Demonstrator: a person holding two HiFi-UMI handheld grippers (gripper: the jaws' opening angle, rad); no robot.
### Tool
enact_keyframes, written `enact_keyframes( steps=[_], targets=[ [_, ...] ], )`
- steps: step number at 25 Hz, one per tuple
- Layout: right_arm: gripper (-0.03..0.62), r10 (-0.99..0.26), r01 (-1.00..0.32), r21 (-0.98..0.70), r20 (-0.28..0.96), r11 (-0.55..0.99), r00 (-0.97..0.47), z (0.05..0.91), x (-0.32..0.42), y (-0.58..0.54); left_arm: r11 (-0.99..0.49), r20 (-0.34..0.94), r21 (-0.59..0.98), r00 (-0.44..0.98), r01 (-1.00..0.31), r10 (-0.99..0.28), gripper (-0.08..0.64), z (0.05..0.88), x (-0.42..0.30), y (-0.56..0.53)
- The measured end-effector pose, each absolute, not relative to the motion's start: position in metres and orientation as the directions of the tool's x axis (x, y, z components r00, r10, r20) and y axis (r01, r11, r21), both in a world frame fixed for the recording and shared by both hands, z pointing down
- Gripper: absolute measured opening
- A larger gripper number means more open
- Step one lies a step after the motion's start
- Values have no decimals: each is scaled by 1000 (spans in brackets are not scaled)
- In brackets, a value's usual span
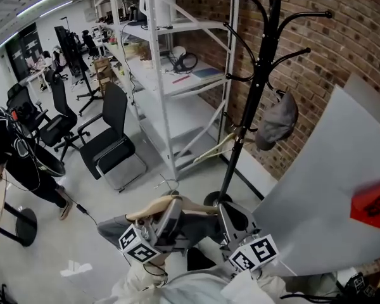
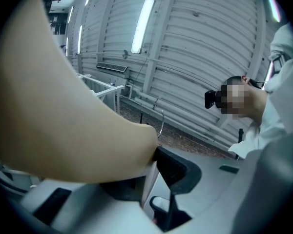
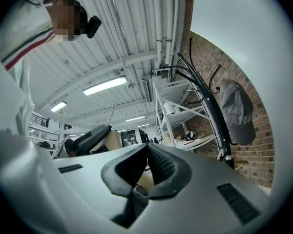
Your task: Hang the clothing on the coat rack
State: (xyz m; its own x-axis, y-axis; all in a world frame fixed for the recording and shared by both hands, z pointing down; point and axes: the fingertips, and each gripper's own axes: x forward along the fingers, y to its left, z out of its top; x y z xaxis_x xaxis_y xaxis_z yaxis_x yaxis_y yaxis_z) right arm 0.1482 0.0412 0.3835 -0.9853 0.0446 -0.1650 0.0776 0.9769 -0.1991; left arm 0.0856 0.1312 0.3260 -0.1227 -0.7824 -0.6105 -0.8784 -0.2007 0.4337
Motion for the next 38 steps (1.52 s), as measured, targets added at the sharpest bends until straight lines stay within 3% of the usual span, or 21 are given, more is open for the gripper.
enact_keyframes(
  steps=[21, 38],
  targets=[
    [25, -78, -51, -153, -177, 987, -981, 368, -33, -102, -349, -586, 469, 10, -811, -810, 104, 330, -80, -21],
    [24, -288, -270, -139, -132, 953, -949, 378, -97, -176, -529, -595, 486, 179, -696, -783, 104, 337, -159, -102]
  ],
)
